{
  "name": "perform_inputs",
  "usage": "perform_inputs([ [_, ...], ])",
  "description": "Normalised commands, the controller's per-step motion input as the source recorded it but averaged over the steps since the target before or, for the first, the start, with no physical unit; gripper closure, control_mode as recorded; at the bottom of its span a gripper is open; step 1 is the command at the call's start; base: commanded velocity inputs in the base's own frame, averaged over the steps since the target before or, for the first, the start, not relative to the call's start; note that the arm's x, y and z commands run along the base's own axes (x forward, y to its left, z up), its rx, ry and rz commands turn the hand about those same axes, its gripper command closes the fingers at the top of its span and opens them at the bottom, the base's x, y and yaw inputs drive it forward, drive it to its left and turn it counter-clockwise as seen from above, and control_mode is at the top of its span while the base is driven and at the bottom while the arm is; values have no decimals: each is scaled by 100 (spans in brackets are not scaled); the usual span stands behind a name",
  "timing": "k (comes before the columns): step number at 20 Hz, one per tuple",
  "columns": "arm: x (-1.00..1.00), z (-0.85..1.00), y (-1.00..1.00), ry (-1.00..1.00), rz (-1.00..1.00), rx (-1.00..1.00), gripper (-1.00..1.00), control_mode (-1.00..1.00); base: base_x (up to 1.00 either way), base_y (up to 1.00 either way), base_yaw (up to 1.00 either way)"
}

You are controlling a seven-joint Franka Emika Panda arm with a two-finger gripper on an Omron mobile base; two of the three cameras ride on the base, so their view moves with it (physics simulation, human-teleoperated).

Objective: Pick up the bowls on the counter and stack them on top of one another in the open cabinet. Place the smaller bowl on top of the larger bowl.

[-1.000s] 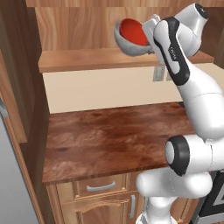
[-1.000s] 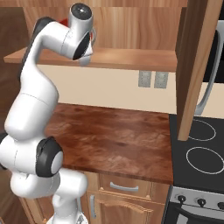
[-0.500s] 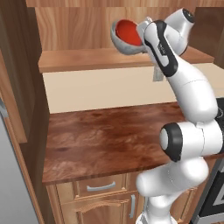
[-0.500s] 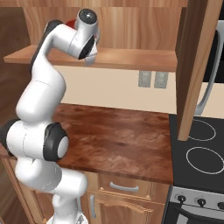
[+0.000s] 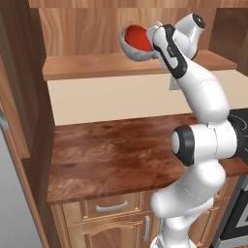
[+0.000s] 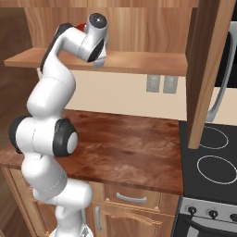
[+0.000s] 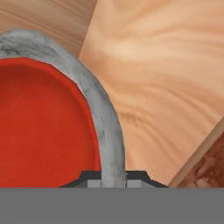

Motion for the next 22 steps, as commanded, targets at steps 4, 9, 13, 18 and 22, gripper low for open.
perform_inputs([
  [4, 21, 2, 4, 7, -1, 0, -100, -100, 0, 0, 0],
  [9, 5, 39, -5, 8, -2, 0, -100, -100, 0, 0, 0],
  [13, -53, 35, -43, 5, 0, 0, -100, -100, 0, 0, 0],
  [18, -100, -9, -50, 0, 0, -1, -100, -100, 0, 0, 0],
  [22, -100, -40, -44, -1, 0, -3, -100, -100, 0, 0, 0],
])
